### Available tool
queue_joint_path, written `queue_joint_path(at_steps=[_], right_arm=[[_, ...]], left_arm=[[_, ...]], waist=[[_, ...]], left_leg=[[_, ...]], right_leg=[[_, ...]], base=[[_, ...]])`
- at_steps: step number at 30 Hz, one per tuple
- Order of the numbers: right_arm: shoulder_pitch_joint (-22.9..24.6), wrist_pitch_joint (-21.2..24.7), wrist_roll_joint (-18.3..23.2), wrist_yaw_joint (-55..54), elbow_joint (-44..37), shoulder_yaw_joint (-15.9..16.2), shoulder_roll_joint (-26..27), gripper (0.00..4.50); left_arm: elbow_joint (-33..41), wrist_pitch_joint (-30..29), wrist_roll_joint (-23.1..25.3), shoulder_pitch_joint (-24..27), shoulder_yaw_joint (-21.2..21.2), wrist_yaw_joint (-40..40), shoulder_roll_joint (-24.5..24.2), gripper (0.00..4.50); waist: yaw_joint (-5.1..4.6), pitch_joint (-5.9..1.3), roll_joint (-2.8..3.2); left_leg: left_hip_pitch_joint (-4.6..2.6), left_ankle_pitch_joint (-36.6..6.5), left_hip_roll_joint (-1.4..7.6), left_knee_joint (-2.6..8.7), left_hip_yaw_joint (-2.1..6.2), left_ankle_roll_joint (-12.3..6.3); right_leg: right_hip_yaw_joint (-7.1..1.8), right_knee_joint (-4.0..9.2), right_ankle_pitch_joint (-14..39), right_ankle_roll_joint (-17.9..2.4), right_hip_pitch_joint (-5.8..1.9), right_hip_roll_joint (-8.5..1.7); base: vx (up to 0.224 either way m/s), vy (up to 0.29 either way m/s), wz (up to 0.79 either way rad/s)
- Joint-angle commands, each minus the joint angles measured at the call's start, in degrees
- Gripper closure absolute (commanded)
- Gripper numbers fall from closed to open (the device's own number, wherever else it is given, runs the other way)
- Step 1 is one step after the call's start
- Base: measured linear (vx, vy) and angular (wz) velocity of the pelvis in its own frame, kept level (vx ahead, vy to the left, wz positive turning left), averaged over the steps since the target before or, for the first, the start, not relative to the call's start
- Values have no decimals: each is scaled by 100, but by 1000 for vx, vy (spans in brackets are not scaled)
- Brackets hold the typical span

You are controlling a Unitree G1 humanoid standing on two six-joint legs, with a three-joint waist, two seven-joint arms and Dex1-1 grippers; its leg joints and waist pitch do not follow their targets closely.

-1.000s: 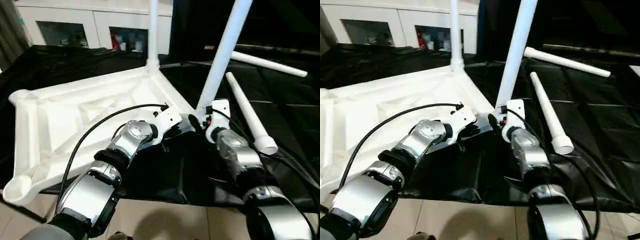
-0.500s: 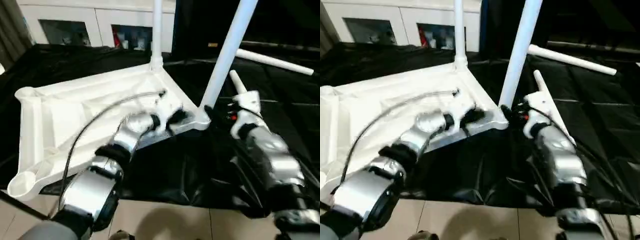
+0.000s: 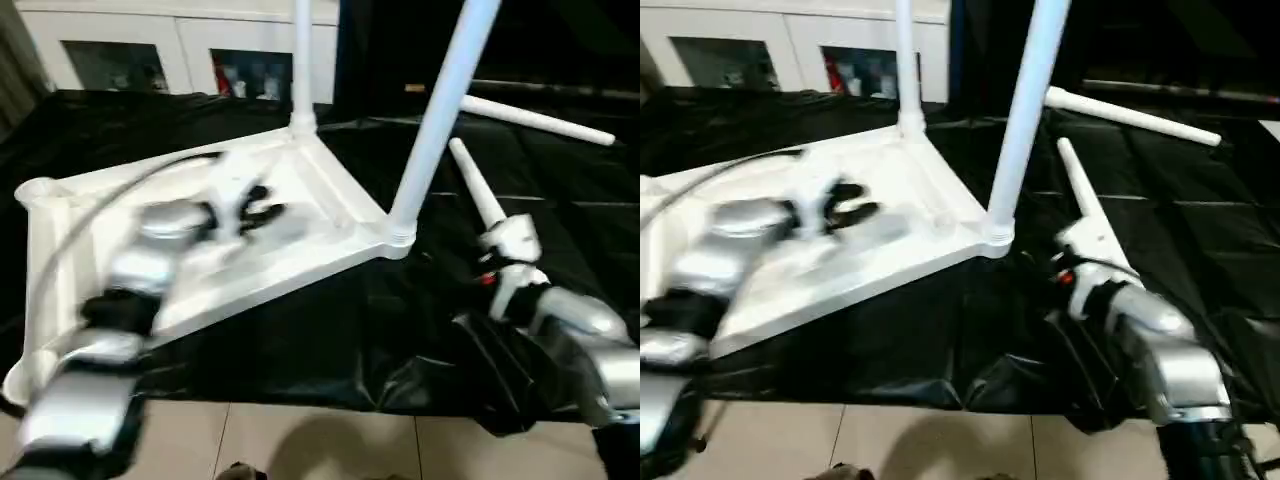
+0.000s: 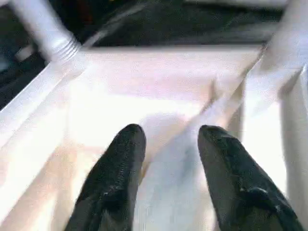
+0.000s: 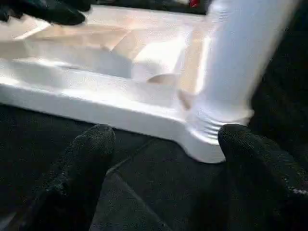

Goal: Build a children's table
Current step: Rotate leg to tighten, then rotate table base

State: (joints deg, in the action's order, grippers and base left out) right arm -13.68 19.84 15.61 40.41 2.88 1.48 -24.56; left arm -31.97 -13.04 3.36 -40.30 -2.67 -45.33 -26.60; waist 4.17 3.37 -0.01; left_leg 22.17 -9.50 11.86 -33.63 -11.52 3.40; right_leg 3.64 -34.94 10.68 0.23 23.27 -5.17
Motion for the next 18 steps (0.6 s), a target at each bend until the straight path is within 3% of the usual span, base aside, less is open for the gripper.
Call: queue_joint_path(at_steps=[1,3,4,6,7,9,16,18], right_arm=[[-110,65,-248,-236,190,109,65,64],[-317,151,-568,-615,582,303,305,64],[-382,249,-614,-719,705,364,378,64],[-479,294,-747,-838,898,498,455,64],[-543,264,-809,-883,1015,583,526,64],[-640,236,-867,-949,1173,665,640,64],[-1040,76,-1146,-1228,1851,850,1030,64],[-1103,22,-1174,-1273,1972,872,1089,64]], left_arm=[[280,-273,230,93,91,47,-224,202],[670,-781,539,372,246,262,-781,187],[810,-967,656,456,254,302,-1001,187],[943,-1187,813,544,269,360,-1292,187],[1000,-1364,884,553,323,461,-1437,187],[994,-1542,987,538,365,651,-1601,187],[283,-1235,1123,637,79,857,-1603,187],[110,-1168,1140,651,-1,842,-1557,224]], waist=[[-26,-368,5],[-59,-368,13],[-81,-367,-50],[-76,-374,17],[-85,-363,-19],[-62,-372,-4],[-52,-392,-21],[-45,-404,-18]], left_leg=[[-160,-1427,169,420,97,-51],[-165,-1487,163,431,101,71],[-153,-1470,147,427,98,83],[-168,-1411,148,429,109,120],[-164,-1388,145,435,101,131],[-175,-1352,144,425,98,145],[-156,-1231,114,414,99,182],[-164,-1192,121,411,97,203]], right_leg=[[-224,416,1366,-1196,-194,-259],[-233,408,1379,-1152,-196,-261],[-231,409,1398,-1121,-200,-254],[-237,389,1350,-1107,-192,-258],[-238,394,1252,-1115,-193,-243],[-244,369,1086,-1145,-191,-246],[-251,332,818,-1184,-214,-263],[-250,315,699,-1206,-216,-264]], base=[[0,0,0],[0,0,0],[0,0,0],[0,0,0],[0,0,0],[0,0,0],[0,0,0],[0,0,0]])
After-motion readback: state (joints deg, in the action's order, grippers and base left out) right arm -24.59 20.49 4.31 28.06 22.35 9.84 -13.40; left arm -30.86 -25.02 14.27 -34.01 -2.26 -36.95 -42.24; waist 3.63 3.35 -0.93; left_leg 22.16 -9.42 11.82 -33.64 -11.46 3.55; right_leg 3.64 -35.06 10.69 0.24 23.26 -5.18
